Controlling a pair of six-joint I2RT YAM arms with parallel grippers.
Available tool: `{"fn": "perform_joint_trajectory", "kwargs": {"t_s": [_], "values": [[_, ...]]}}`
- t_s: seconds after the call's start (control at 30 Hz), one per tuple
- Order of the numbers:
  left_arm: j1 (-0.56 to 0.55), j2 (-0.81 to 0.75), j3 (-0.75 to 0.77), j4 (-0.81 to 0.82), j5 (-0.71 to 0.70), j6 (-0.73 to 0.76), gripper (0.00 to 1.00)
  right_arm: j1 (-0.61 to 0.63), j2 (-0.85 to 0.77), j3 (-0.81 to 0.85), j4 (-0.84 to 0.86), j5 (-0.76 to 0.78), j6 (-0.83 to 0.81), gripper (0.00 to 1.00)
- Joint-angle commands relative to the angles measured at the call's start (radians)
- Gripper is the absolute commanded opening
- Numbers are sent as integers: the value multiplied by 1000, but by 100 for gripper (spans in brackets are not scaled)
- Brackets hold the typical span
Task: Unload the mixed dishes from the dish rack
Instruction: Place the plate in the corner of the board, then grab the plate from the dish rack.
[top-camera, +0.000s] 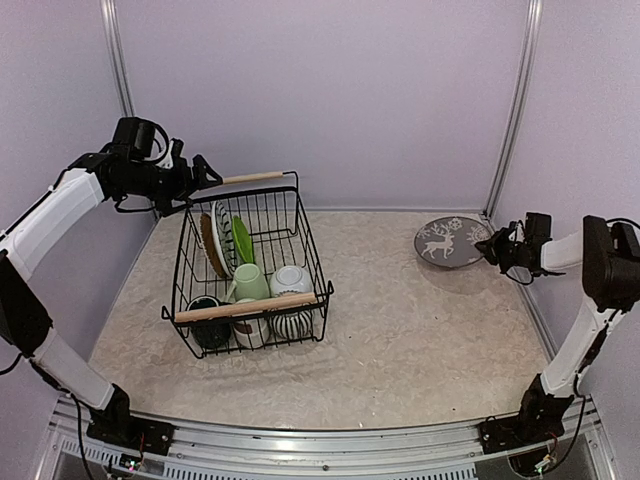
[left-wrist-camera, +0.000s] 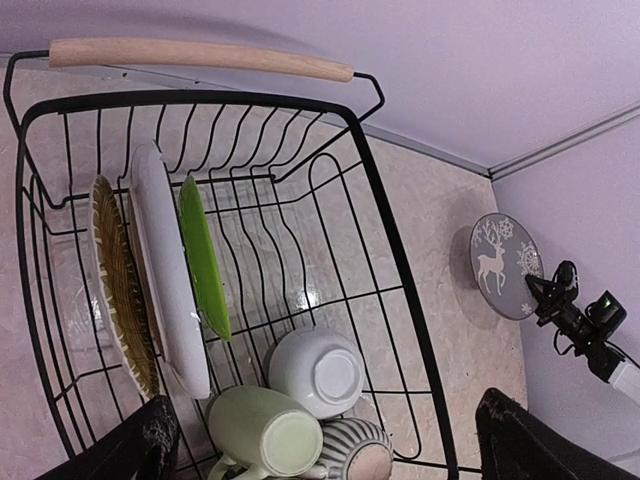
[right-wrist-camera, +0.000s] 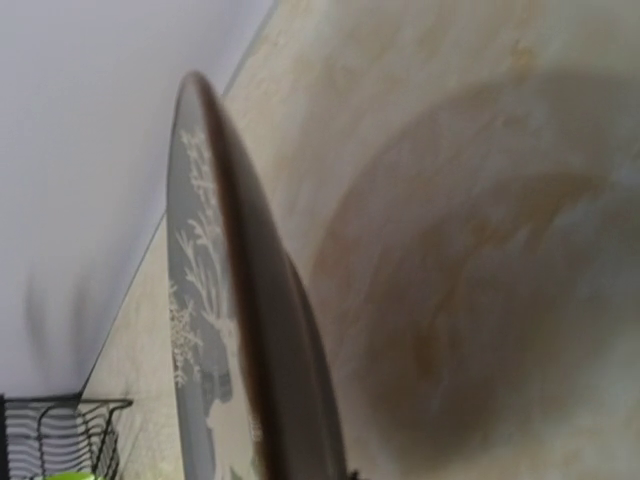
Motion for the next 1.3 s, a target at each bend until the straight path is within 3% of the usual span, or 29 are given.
{"fn": "perform_joint_trajectory", "kwargs": {"t_s": [0.0, 0.53, 0.77, 0.83, 0.97, 1.17, 1.27], "values": [[5, 0, 38, -53, -54, 45, 99, -32, 69, 93, 136, -40, -4, 0], [7, 111, 135, -190, -127, 65, 99, -42, 317, 237, 145, -63, -30, 1], [-17, 176, 174, -233, -198, 70, 99, -42, 321, 245, 34, -25, -146, 18], [-35, 200, 197, -257, -232, 76, 97, -43, 317, 246, 5, -12, -177, 30], [-65, 241, 233, -285, -288, 85, 94, -43, 307, 261, -67, 13, -230, 42], [-84, 282, 269, -310, -334, 76, 89, -44, 262, 288, -260, 137, -362, 66], [-92, 290, 283, -326, -383, 62, 86, -42, 217, 277, -349, 226, -438, 71]]}}
